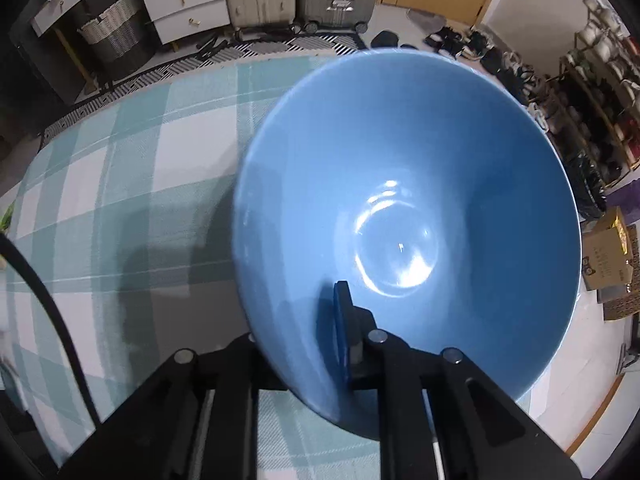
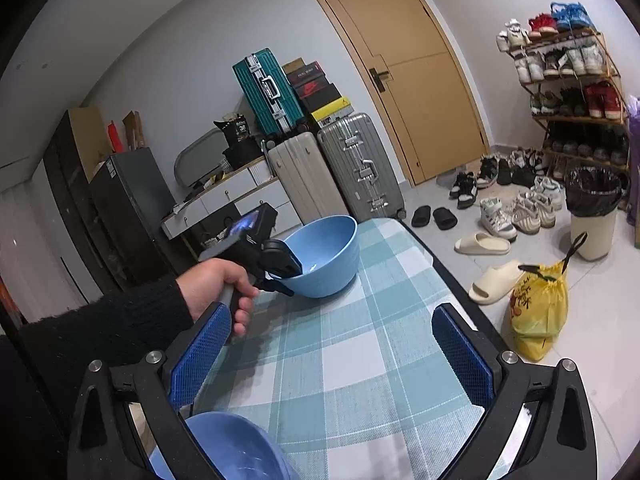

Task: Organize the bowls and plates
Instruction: 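Close the left gripper on the rim of the last blue bowl, then close the right gripper on the rim opposite the left gripper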

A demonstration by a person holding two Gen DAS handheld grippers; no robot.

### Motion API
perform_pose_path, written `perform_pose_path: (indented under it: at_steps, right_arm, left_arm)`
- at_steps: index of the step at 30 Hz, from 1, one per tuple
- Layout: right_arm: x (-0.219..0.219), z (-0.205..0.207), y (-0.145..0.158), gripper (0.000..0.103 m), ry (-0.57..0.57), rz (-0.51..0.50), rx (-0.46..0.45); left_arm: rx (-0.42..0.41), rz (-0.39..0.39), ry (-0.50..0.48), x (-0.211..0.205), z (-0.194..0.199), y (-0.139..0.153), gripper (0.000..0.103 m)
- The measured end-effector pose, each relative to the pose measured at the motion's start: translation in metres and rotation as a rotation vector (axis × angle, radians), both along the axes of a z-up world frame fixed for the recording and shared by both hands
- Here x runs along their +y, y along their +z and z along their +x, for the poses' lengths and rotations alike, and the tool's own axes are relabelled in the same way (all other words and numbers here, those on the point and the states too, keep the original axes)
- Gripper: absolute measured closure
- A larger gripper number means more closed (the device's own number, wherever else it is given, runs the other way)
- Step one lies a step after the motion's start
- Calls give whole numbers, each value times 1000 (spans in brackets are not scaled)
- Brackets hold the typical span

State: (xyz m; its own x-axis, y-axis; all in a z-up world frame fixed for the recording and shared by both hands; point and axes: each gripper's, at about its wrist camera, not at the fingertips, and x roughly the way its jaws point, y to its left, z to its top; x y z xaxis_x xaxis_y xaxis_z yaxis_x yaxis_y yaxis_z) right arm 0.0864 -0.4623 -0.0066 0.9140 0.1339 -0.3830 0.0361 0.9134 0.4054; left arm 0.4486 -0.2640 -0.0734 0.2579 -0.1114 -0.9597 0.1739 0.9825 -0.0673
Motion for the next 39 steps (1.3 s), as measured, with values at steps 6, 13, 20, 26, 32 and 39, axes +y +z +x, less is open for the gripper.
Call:
perform_pose_path:
  at_steps: [6, 13, 20, 26, 32, 39]
  right_arm:
    - [-2, 0, 0, 1, -13, -7, 2]
    - [-3, 4, 6, 1, 40, 61, 42]
    - [8, 32, 35, 1, 149, -29, 109]
    - [37, 118, 27, 4, 289, -177, 370]
    - [44, 193, -36, 64, 377, -32, 726]
    - [50, 216, -66, 66, 373, 6, 827]
  left_arm:
    - [63, 35, -30, 14, -16, 1, 90]
    - [99, 36, -103, 50, -66, 2, 90]
    - [123, 21, -173, 84, -117, 3, 89]
    - [146, 12, -198, 98, -143, 5, 89]
    - [155, -27, -184, 106, -145, 6, 90]
    - [161, -22, -195, 108, -151, 5, 89]
